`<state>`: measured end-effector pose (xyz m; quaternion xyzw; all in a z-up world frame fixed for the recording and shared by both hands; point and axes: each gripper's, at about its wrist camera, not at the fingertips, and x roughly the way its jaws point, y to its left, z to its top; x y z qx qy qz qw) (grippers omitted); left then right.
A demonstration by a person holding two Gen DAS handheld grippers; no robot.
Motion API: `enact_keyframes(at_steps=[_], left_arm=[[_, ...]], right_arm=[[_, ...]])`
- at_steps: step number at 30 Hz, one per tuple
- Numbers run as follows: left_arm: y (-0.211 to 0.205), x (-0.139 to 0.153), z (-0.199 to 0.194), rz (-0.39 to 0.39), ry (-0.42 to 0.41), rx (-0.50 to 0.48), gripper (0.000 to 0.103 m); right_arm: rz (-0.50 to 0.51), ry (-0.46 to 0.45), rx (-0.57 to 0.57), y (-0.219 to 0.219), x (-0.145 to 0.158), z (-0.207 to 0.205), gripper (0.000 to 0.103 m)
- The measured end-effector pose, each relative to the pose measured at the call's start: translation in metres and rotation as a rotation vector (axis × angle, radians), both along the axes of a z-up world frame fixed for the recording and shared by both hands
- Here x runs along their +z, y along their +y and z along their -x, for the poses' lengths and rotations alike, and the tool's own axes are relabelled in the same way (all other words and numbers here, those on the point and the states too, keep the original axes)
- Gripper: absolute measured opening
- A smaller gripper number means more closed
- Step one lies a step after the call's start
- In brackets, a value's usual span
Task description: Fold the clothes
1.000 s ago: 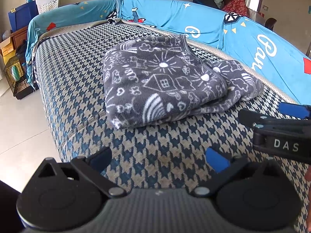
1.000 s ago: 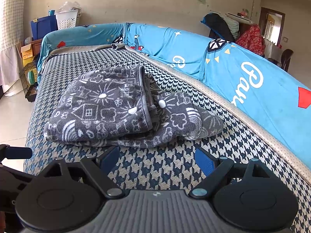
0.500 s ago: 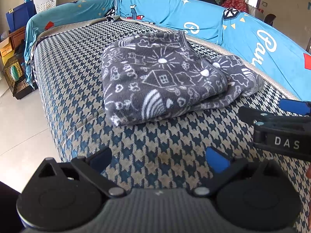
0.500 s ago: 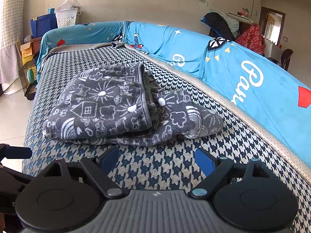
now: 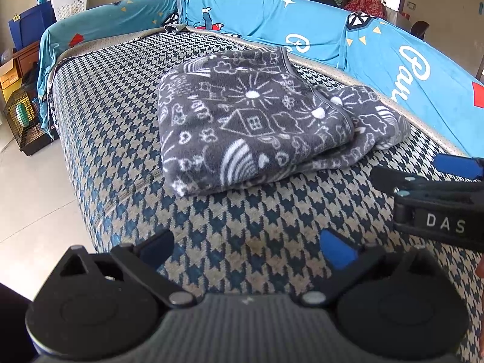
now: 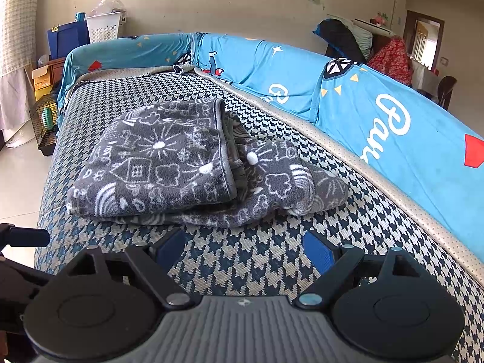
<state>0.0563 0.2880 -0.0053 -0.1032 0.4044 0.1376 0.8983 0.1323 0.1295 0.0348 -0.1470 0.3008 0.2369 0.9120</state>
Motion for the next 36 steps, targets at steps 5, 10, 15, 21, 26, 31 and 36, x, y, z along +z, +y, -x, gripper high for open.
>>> enact_keyframes(at_steps=[5, 10, 15, 21, 26, 31, 36], left_arm=[[0.0, 0.0007, 0.0006, -0.002, -0.003, 0.0, 0.103], [-0.0003, 0.0011, 0.0009, -0.002, -0.003, 0.001, 0.103], [-0.0004, 0.0007, 0.0006, -0.002, -0.001, 0.0, 0.103], [-0.0003, 0.0008, 0.0009, -0.003, -0.001, -0.002, 0.103], [-0.0004, 0.0005, 0.0008, -0.004, -0.001, -0.001, 0.103], [-0.0003, 0.0004, 0.0011, -0.004, -0.001, -0.003, 0.103], [-0.0007, -0.0001, 0.0016, -0.005, 0.001, -0.003, 0.103]], right_arm=[[0.001, 0.0, 0.001, 0.0006, -0.0004, 0.0003, 0.086], [0.002, -0.001, 0.002, 0.0007, -0.0005, 0.0003, 0.086], [0.003, -0.001, 0.002, 0.0005, -0.0003, 0.0003, 0.086], [0.005, -0.001, 0.004, 0.0008, -0.0007, 0.0003, 0.086], [0.005, -0.001, 0.004, 0.001, -0.0008, 0.0004, 0.086], [0.006, -0.001, 0.005, 0.0012, -0.001, 0.0003, 0.086], [0.009, 0.0, 0.005, 0.0019, -0.0014, 0.0001, 0.086]])
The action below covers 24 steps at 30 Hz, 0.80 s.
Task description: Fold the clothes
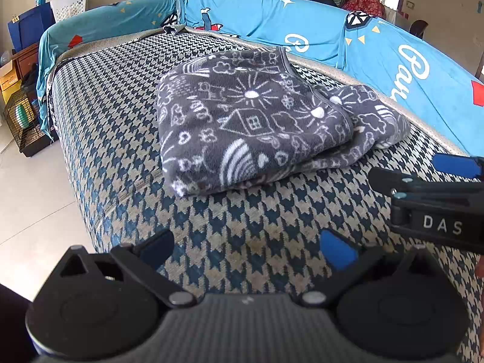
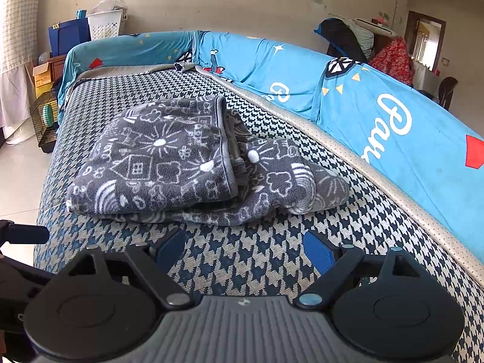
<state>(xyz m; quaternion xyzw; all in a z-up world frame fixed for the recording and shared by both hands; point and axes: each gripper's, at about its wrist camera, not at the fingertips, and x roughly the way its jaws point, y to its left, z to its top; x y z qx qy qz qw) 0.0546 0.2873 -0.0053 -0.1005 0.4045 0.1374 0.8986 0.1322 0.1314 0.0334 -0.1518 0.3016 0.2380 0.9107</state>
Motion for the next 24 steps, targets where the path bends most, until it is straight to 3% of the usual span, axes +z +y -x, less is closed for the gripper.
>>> enact_keyframes(at_steps=[24], left_arm=[[-0.001, -0.0023, -0.0009, -0.002, 0.004, -0.001, 0.103]], right_arm=[[0.002, 0.0, 0.001, -0.0001, -0.0003, 0.0004, 0.086]])
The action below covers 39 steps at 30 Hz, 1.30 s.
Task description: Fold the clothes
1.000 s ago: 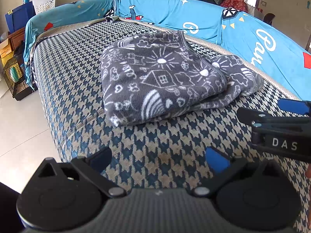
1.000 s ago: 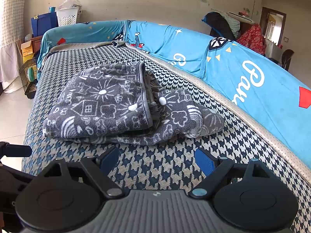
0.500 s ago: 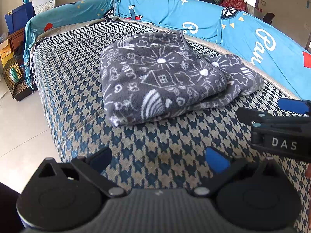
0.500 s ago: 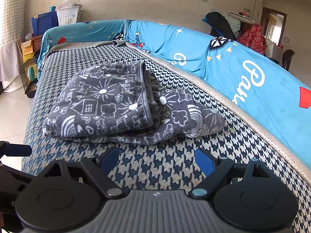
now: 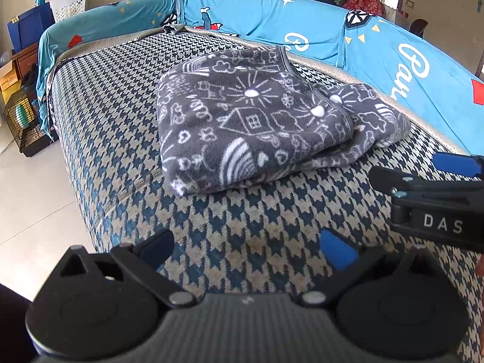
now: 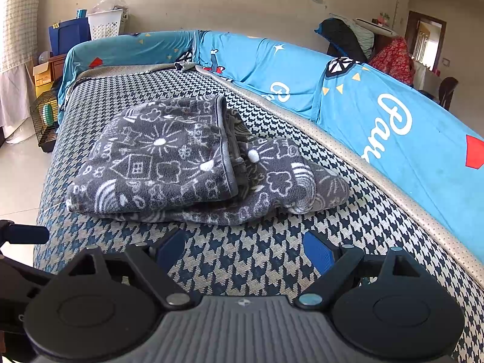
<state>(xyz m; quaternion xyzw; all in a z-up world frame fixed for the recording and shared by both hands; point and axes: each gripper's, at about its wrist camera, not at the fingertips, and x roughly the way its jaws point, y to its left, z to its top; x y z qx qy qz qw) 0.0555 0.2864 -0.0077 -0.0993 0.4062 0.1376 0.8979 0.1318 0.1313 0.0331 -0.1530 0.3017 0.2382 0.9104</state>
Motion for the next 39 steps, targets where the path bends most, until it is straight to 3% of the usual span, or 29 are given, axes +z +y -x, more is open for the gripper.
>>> enact_keyframes(at_steps=[39], left_arm=[[-0.0017, 0.0005, -0.0008, -0.004, 0.008, -0.007, 0.103]], right_arm=[[0.007, 0.003, 0.003, 0.0008, -0.002, -0.0006, 0.086]])
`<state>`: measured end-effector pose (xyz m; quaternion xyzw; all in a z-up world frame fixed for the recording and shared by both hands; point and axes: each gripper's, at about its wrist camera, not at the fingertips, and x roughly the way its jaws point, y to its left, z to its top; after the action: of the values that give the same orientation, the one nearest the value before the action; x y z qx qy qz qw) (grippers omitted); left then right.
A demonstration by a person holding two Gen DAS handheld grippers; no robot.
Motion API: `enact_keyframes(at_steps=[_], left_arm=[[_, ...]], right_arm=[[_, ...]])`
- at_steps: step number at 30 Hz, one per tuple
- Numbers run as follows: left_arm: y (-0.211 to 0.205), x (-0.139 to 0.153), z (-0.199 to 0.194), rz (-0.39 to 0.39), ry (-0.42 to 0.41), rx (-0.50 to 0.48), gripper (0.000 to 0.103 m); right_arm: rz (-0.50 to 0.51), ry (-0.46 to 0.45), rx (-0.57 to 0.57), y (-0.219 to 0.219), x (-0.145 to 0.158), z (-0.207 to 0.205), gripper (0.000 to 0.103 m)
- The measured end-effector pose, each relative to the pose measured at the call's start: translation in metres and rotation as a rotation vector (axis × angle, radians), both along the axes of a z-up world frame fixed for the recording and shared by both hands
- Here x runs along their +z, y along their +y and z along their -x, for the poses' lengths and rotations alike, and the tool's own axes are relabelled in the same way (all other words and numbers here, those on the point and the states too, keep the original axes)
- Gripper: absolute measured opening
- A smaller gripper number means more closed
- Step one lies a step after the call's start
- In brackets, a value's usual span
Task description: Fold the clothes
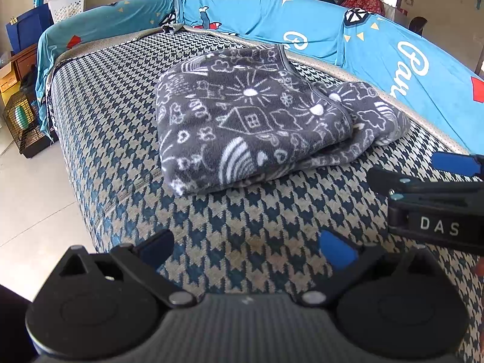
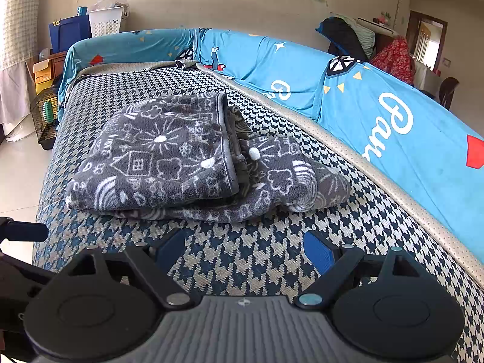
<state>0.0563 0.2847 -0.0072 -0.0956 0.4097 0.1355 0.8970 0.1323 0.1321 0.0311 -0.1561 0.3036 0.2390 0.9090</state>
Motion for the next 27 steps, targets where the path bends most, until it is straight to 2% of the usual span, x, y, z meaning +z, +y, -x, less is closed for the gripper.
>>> enact_keyframes(at_steps=[13, 22, 27], left_arm=[[0.0019, 0.0009, -0.001, 0.027, -0.003, -0.018, 0.103], [-0.0028, 0.0004, -0.0032, 0.017, 0.007, -0.069, 0.103], [0.0005, -0.0069, -0.0076, 0.081, 0.054, -0.07, 0.103]], right_arm=[[0.002, -0.003, -0.007, -0.0007, -0.0005, -0.0006, 0.086], [0.006, -0.002, -0.018, -0.0014, -0.0014, -0.0019, 0.086], [0.011, -0.002, -0.023, -0.0017, -0.0021, -0.0022, 0.086]])
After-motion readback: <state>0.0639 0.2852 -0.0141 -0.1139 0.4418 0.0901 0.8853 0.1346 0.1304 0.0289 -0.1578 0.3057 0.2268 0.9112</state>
